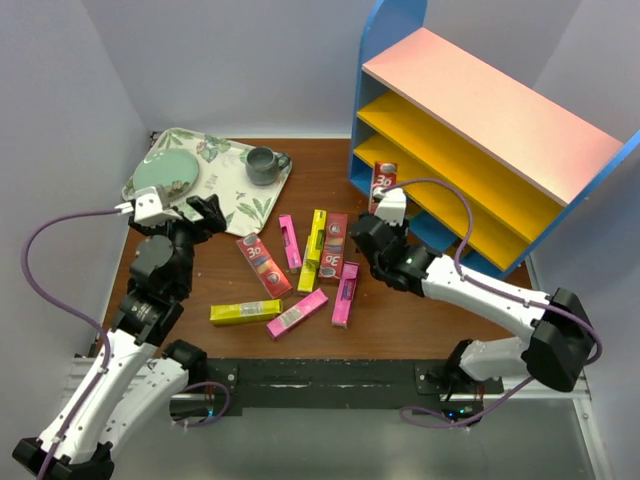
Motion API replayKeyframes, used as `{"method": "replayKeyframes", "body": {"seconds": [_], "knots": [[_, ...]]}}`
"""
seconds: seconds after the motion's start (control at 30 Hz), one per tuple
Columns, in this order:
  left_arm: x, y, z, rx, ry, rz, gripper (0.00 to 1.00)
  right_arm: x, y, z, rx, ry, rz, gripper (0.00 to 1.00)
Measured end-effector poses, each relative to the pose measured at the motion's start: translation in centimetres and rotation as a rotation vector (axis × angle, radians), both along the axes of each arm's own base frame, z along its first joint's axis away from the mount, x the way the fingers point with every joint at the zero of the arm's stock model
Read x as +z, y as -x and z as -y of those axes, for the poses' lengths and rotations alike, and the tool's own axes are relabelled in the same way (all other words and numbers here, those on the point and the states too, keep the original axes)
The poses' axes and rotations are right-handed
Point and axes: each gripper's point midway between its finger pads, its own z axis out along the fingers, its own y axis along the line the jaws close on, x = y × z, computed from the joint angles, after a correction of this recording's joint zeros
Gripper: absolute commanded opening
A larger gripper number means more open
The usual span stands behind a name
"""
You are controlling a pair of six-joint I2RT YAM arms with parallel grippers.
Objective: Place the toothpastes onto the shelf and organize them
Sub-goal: Place the toothpaste on the shelf.
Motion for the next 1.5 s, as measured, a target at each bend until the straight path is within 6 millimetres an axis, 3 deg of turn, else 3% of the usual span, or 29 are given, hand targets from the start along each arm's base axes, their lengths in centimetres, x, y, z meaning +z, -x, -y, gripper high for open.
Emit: {"method": "replayKeyframes", "body": {"seconds": [0.1,0.27,0.53,0.73,0.97,1.2,1.33,1.5], "knots": [[-1.3,0.1,-0.7,0.03,-0.052,-0.038,1.0,0.7,-2.1,1.3,-0.087,0.004,0.003,0.0],[-1.6,0.2,-1.0,0.04,-0.081,-0.049,1.0,0.9,-6.0,2.0,-0.185,-0.001,-0.008,0.01],[-1.3,0.6,-1.1,0.032,-0.076,-0.033,1.0,-0.2,-12.0,1.4,-0.31,0.004,-0.028,0.07],[-1.7,0.6,-0.6,0.005,-0.08,-0.039,1.0,-0.4,-15.0,1.7,-0.371,-0.013,-0.025,0.15],[-1.7,0.5,0.0,-0.029,-0.081,-0.039,1.0,-0.3,-17.3,2.9,-0.436,-0.057,-0.006,0.48],[-1.8,0.4,0.3,-0.05,-0.081,-0.04,1.0,-0.3,-18.3,2.4,-0.424,-0.079,-0.004,0.72],[-1.8,0.4,0.5,-0.061,-0.082,-0.042,1.0,0.0,-18.4,1.9,-0.401,-0.107,0.011,0.79],[-1.9,0.3,0.6,-0.07,-0.083,-0.045,1.0,1.1,-18.0,1.7,-0.369,-0.141,0.027,0.8]]}}
